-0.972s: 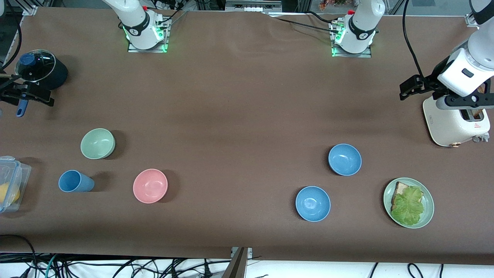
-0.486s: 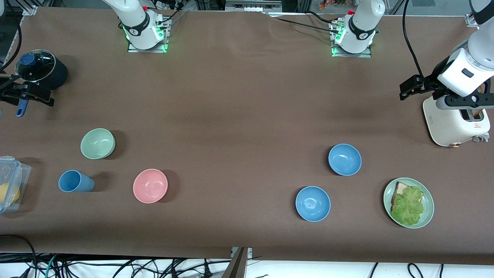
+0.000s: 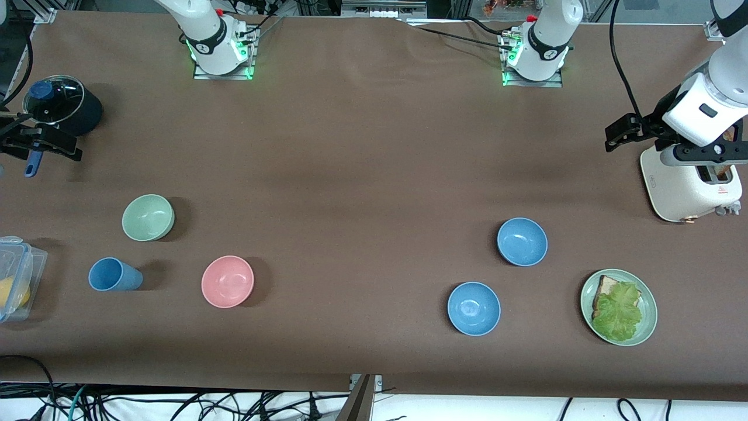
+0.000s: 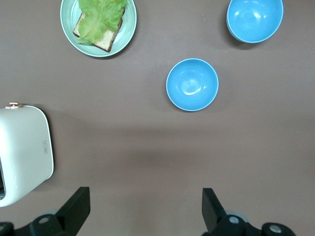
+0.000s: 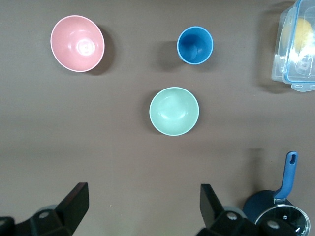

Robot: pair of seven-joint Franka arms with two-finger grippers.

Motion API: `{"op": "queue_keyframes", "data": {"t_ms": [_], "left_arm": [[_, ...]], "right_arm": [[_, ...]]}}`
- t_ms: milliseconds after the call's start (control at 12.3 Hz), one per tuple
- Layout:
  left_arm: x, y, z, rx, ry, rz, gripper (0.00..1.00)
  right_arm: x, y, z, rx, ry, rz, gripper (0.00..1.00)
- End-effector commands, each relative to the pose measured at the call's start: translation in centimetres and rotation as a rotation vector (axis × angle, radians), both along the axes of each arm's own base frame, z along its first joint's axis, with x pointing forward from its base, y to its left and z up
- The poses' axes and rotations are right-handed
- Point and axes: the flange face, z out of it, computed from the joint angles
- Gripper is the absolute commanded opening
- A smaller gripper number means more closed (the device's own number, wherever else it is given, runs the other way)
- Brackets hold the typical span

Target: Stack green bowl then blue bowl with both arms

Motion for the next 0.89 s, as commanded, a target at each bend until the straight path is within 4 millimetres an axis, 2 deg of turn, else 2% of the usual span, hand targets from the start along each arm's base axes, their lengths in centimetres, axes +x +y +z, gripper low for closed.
{"op": "queue_keyframes", "data": {"t_ms": [0, 81, 324, 648, 810], "left_arm": [[-0.3, 0.0, 0.6, 0.019, 0.003, 0.001, 1.00], [-0.3, 0.0, 0.6, 0.019, 0.003, 0.001, 1.00], [-0.3, 0.0, 0.6, 0.019, 0.003, 0.002, 1.00], [-0.3, 0.0, 0.6, 0.019, 0.003, 0.002, 1.00], [-0.3, 0.0, 0.6, 0.019, 0.003, 0.002, 1.00]], "right_arm": [[0.0, -0.4, 0.2, 0.013, -0.008, -0.013, 1.00], [-0.1, -1.1, 0.0, 0.013, -0.003, -0.024, 1.00], [0.4, -5.3, -3.2, 0.013, 0.060, -0.098, 1.00], [2.5, -10.0, -11.7, 0.008, 0.189, -0.163, 1.00], [3.3, -11.3, -16.0, 0.017, 0.223, -0.112, 1.00]]}}
